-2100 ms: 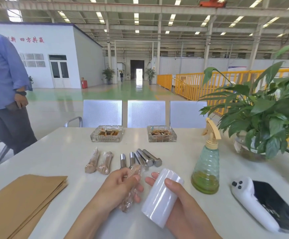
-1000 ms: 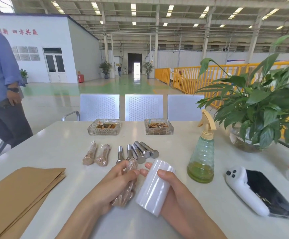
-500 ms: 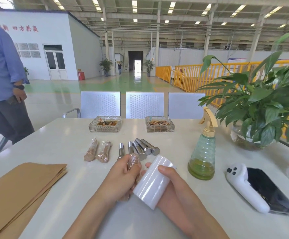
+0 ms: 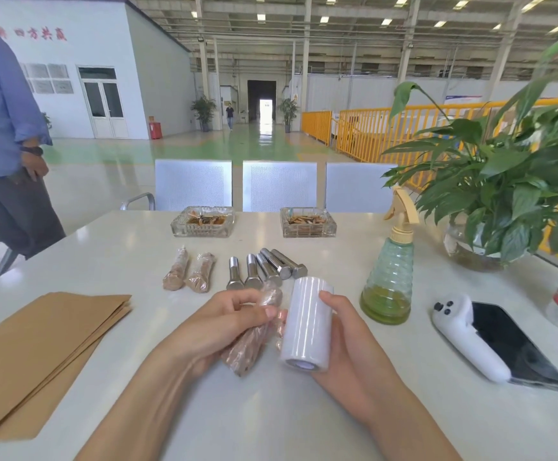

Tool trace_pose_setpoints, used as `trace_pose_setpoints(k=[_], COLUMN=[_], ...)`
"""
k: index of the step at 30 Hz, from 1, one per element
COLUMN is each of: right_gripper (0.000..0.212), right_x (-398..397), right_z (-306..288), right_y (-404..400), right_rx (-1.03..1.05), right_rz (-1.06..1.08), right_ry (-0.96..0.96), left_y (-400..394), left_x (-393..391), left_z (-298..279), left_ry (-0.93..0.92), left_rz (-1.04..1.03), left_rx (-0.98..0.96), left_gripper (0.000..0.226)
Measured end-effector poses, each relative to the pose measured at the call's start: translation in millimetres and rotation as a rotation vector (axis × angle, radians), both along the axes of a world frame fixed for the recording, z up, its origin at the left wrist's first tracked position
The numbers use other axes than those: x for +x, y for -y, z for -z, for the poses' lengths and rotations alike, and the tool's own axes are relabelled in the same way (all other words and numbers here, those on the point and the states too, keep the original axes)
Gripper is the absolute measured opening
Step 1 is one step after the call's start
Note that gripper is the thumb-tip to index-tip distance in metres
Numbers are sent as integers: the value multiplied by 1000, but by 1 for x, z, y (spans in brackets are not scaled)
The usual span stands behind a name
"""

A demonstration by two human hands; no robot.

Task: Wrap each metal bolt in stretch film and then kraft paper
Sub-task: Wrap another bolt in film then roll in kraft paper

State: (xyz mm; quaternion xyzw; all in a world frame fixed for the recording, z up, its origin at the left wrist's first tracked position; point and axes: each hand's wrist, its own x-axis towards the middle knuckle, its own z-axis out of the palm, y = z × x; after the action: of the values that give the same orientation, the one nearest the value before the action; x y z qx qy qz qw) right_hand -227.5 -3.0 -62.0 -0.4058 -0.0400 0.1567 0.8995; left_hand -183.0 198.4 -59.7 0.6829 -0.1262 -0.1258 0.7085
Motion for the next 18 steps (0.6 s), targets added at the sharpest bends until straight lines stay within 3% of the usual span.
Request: trace_pose_setpoints(k=[6, 14, 18], right_gripper=[50, 59, 50], right_x=[0, 2, 1], right_z=[-2, 1, 2], right_y=[-5, -9, -9], right_rx=[-25, -33, -70], right_rz=[-5, -17, -44], right_ry=[-3, -16, 2], left_y=[13, 18, 20], left_x=[-4, 0, -2], left_z=[2, 8, 10], left_ry=[21, 62, 159], left_rz=[-56, -222, -251], left_rx=[-47, 2, 49], left_gripper=[10, 27, 26])
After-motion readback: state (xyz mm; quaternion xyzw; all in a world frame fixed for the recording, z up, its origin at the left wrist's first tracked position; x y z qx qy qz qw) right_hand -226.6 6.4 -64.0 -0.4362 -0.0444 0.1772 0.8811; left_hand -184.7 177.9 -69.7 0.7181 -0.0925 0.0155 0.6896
